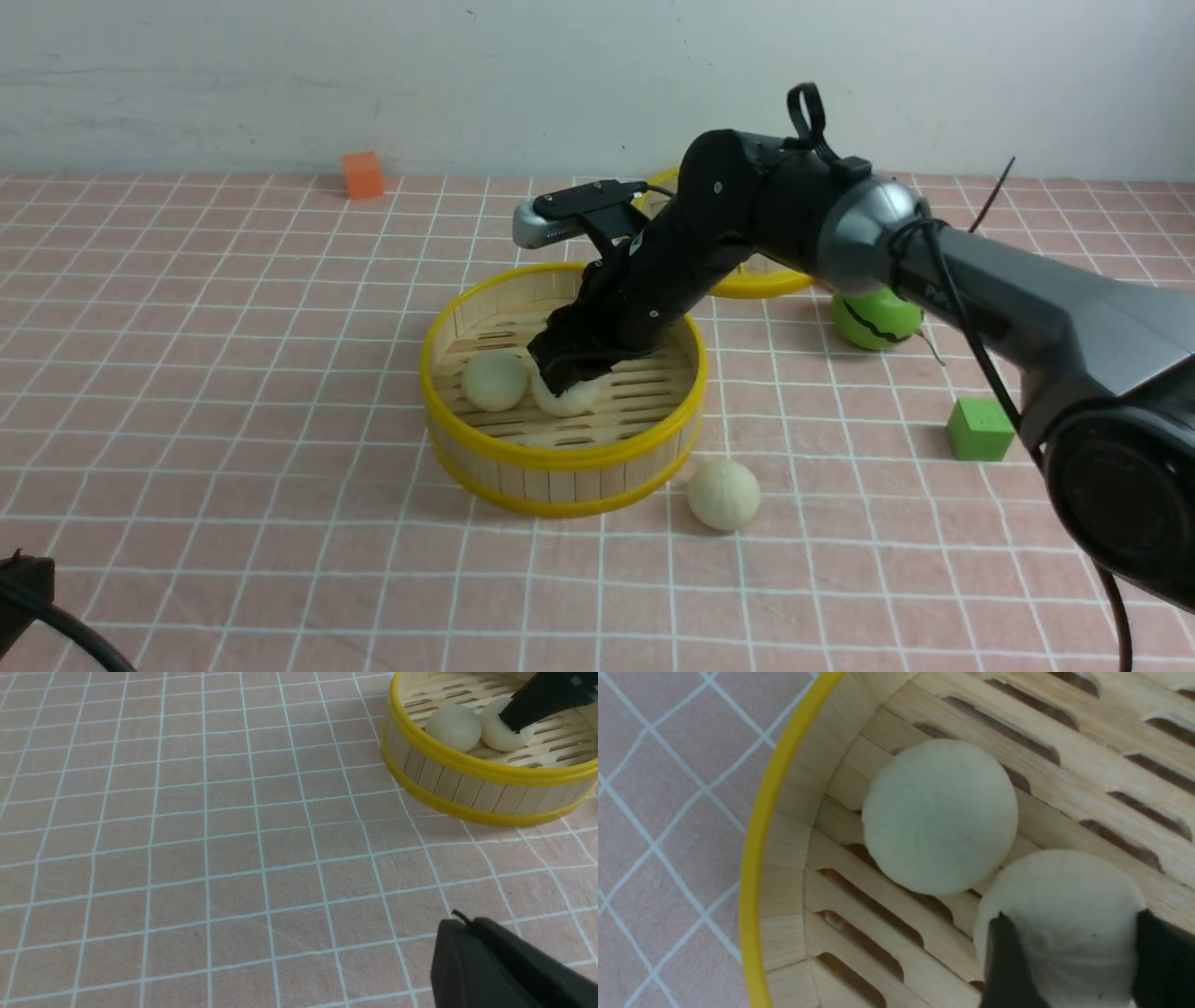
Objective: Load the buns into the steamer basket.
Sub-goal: Use the right arm to put the steamed stuffed bun into the steamer, then use the right arm to grab a steamed stuffed bun
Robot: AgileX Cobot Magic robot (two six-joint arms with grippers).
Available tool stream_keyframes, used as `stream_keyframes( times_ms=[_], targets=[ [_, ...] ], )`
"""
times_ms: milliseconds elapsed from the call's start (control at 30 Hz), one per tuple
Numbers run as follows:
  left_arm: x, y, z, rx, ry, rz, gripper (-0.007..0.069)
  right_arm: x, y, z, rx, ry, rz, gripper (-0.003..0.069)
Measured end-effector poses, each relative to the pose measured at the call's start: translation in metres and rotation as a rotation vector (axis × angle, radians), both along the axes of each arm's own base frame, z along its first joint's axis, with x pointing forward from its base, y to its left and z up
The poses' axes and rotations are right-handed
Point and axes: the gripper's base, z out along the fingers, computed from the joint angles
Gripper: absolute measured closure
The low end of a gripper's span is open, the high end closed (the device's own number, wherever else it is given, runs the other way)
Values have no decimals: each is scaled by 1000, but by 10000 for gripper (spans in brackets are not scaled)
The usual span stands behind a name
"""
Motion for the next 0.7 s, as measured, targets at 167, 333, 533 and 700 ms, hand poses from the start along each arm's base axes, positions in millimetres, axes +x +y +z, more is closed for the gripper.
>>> stream_keyframes(
  times_ms=[167, 333, 533, 700],
  targets=[
    [0, 0, 0, 0, 0, 0, 638, -7, -4, 32, 19, -46, 7, 79],
    [0, 0, 0, 1, 0, 0, 638, -24, -18, 95, -18, -147, 33, 62],
    [0, 0, 1, -2, -11, -3, 638, -56, -49, 143, -161, -115, 27, 97],
    [1, -1, 2, -7, -22, -5, 638, -60, -57, 89, -278, 69, -4, 99]
  ],
)
